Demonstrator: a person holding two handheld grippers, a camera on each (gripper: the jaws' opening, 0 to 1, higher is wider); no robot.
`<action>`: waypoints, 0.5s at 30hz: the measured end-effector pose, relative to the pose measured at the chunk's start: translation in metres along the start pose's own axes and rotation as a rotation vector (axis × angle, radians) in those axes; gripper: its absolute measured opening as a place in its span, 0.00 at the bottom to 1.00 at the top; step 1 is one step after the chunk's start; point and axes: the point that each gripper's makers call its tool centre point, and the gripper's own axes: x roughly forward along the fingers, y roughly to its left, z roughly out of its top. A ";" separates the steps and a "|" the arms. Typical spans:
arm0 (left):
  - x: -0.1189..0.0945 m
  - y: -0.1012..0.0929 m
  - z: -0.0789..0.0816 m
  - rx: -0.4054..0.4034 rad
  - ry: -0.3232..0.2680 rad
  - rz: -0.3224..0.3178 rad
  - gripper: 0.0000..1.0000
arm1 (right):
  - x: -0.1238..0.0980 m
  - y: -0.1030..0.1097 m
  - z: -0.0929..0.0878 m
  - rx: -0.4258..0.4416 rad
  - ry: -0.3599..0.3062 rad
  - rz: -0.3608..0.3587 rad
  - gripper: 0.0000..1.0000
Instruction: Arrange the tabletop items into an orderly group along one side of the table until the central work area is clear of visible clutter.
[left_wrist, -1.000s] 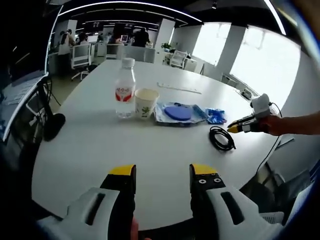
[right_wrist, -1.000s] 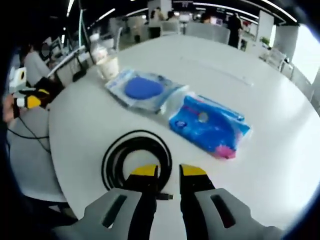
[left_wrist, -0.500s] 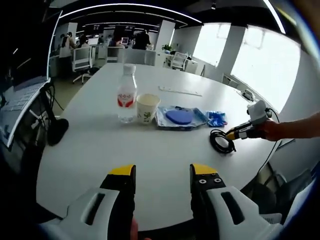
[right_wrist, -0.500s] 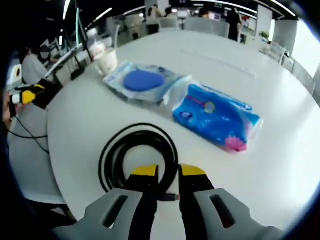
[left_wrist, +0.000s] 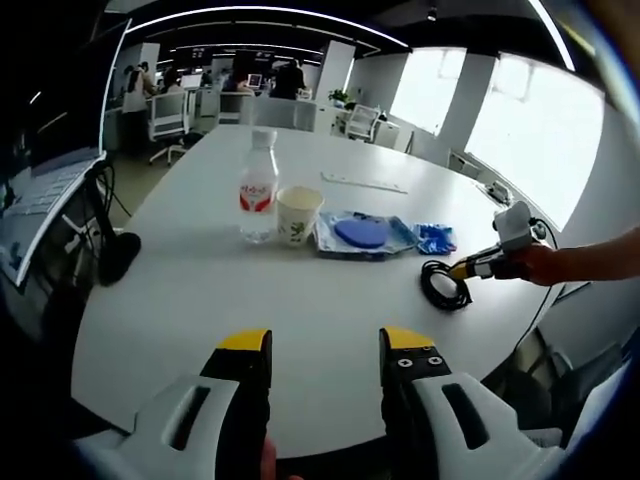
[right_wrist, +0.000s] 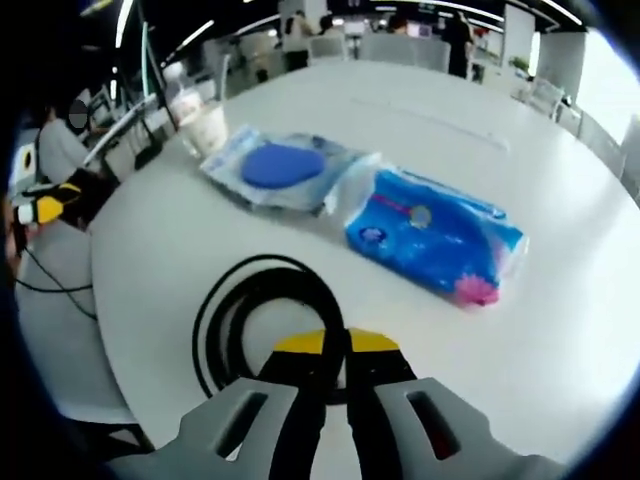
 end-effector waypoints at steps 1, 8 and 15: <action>0.000 0.000 0.000 0.000 -0.001 0.001 0.42 | 0.000 0.000 0.002 0.000 -0.004 0.000 0.03; -0.004 0.006 0.004 -0.002 -0.010 0.011 0.42 | 0.003 0.003 0.017 -0.028 -0.013 0.004 0.03; -0.008 0.010 0.004 -0.012 -0.017 0.026 0.42 | 0.006 -0.006 0.026 -0.040 -0.017 -0.018 0.03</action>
